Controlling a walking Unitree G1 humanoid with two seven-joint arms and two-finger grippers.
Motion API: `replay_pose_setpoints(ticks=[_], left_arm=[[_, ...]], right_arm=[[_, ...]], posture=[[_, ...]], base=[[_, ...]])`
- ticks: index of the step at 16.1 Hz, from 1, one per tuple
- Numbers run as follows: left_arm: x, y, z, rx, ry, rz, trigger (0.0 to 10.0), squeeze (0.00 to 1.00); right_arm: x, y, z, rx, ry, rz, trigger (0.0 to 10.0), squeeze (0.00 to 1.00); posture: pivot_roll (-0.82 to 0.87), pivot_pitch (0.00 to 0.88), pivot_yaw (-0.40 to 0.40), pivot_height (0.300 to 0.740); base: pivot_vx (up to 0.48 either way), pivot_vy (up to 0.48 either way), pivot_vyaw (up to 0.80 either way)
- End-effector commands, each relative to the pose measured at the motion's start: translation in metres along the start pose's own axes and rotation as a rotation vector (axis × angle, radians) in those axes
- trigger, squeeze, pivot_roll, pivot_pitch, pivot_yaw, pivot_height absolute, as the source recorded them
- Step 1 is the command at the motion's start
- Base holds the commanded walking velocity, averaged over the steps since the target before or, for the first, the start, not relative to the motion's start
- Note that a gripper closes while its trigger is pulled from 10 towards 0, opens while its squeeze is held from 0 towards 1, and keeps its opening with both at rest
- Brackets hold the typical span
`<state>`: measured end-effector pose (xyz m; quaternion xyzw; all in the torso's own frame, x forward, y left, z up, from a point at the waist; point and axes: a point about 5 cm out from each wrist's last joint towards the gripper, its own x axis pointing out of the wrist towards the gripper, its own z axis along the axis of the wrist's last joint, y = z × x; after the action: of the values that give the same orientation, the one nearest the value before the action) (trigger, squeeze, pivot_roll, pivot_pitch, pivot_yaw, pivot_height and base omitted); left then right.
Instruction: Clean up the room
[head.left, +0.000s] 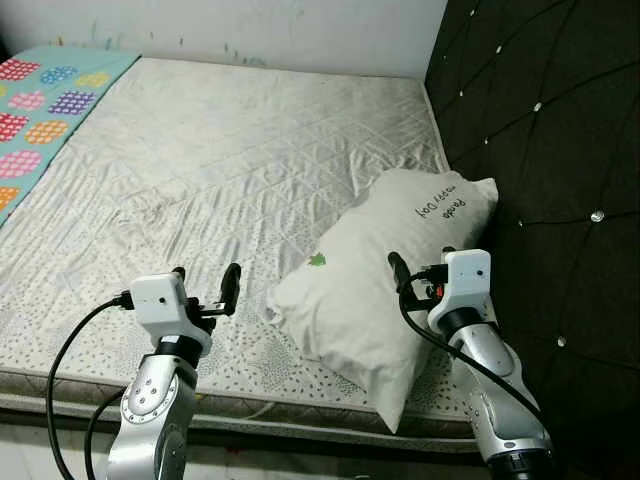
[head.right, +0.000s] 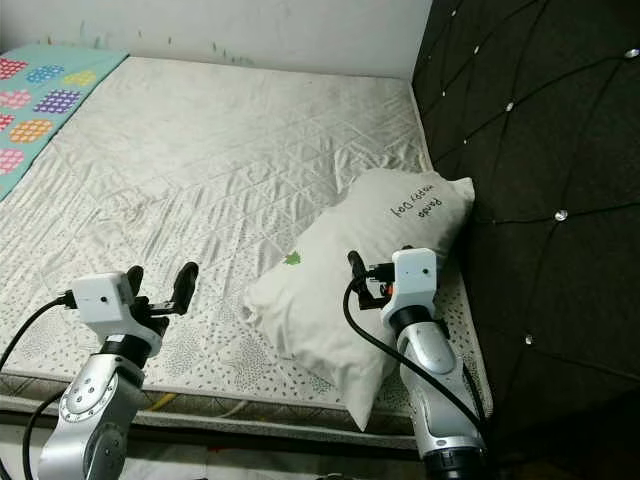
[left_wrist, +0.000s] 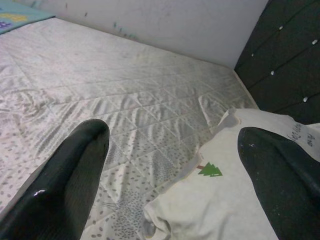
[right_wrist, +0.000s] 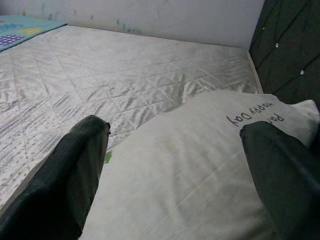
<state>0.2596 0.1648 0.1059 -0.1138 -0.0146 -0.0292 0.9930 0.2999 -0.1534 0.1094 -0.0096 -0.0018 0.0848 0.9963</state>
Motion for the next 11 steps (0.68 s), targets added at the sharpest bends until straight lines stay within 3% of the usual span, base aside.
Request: replay_pose_setpoints(ticks=[1,6,11], left_arm=[[-0.0007,-0.0006,-0.0007,-0.002,0.011,0.000,10.0,0.00],[-0.0003,-0.0020,-0.0013,0.001,0.011,-0.008,10.0,0.00],[-0.0003,-0.0034,-0.0012,-0.002,0.006,-0.016,10.0,0.00]], right_arm=[[-0.0014,-0.0006,0.0009,-0.009,0.000,0.004,10.0,0.00],[-0.0009,0.0002,0.0007,-0.016,0.002,0.017,10.0,0.00],[-0.0005,0.0007,-0.0004,-0.023,0.005,0.020,10.0,0.00]], posture=[[-0.03,0.131,-0.027,0.685],[-0.02,0.126,-0.031,0.625],[-0.02,0.118,-0.031,0.620]], base=[[0.000,0.000,0.00],[0.000,0.000,0.00],[0.000,0.000,0.00]])
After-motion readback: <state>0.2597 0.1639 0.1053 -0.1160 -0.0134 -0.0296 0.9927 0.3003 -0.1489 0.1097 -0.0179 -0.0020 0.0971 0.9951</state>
